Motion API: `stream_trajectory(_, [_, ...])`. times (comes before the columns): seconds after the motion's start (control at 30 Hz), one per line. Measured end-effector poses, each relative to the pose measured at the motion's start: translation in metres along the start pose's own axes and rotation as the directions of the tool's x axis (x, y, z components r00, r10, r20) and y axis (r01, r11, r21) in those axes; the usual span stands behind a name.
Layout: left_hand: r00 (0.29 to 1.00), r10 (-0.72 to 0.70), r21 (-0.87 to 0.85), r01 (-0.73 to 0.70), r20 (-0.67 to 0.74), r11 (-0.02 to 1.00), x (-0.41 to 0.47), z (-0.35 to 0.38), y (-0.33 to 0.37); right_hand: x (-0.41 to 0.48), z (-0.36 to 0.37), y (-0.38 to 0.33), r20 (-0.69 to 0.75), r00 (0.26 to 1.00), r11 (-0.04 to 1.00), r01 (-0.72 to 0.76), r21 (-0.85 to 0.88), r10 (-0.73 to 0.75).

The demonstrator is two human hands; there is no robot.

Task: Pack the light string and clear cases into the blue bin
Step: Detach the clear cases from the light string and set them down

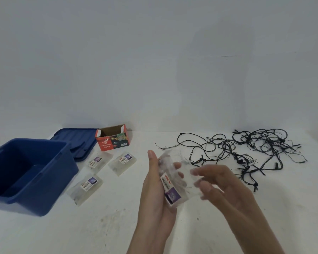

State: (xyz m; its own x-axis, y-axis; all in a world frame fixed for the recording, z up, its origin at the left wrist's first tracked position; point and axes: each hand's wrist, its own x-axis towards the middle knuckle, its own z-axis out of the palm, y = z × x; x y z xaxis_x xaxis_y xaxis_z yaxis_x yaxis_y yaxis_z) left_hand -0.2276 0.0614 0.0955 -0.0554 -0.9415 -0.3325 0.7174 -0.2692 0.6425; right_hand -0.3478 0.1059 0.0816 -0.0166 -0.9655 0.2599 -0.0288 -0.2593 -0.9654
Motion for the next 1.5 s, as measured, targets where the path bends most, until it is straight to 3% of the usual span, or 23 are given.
stream_trajectory(0.1, [0.997, -0.08, -0.011, 0.08, -0.015, 0.997, 0.004, -0.006, 0.002, -0.002, -0.003, 0.001, 0.072, 0.997, 0.996, 0.027, -0.081, -0.021])
stream_trajectory(0.23, [0.992, -0.123, -0.045, 0.123, 0.002, 0.991, 0.005, -0.007, 0.001, 0.001, 0.001, 0.007, -0.03, 0.996, 0.988, 0.073, -0.134, -0.078])
stream_trajectory(0.4, [0.996, -0.088, 0.047, 0.088, -0.002, 0.995, 0.002, -0.004, -0.005, 0.004, 0.009, 0.01, -0.201, 0.97, 0.981, 0.106, -0.164, -0.138])
stream_trajectory(0.57, [1.0, -0.017, 0.094, 0.016, 0.005, 0.995, 0.0, 0.0, -0.004, 0.004, 0.008, 0.017, -0.262, 0.962, 0.997, 0.079, 0.011, -0.073])
stream_trajectory(0.63, [1.0, 0.016, 0.095, -0.018, 0.018, 0.995, -0.001, 0.002, -0.005, 0.003, 0.009, 0.017, -0.29, 0.947, 0.991, 0.126, -0.052, -0.135])
stream_trajectory(0.7, [0.998, 0.053, 0.114, -0.055, 0.025, 0.992, -0.002, 0.003, -0.005, 0.002, 0.009, 0.018, -0.267, 0.92, 0.941, 0.219, -0.259, -0.288])
stream_trajectory(0.8, [0.996, 0.081, 0.133, -0.086, 0.044, 0.987, -0.003, 0.002, -0.005, 0.003, 0.009, 0.02, -0.184, 0.843, 0.748, 0.322, -0.581, -0.506])
stream_trajectory(0.9, [0.994, 0.099, 0.186, -0.105, 0.044, 0.977, -0.002, 0.0, -0.006, 0.004, 0.01, 0.022, -0.117, 0.792, 0.604, 0.351, -0.716, -0.6])
stream_trajectory(1.0, [0.99, 0.135, 0.222, -0.138, 0.029, 0.965, -0.002, 0.0, -0.007, 0.004, 0.007, 0.024, -0.056, 0.786, 0.541, 0.37, -0.755, -0.616])
stream_trajectory(1.3, [0.983, 0.174, 0.258, -0.183, 0.055, 0.949, -0.008, 0.002, -0.007, 0.005, -0.003, 0.03, -0.03, 0.831, 0.549, 0.339, -0.764, -0.555])
stream_trajectory(1.5, [0.989, 0.148, 0.265, -0.15, 0.028, 0.952, -0.007, 0.003, -0.005, 0.004, -0.005, 0.031, -0.044, 0.782, 0.529, 0.377, -0.76, -0.622])
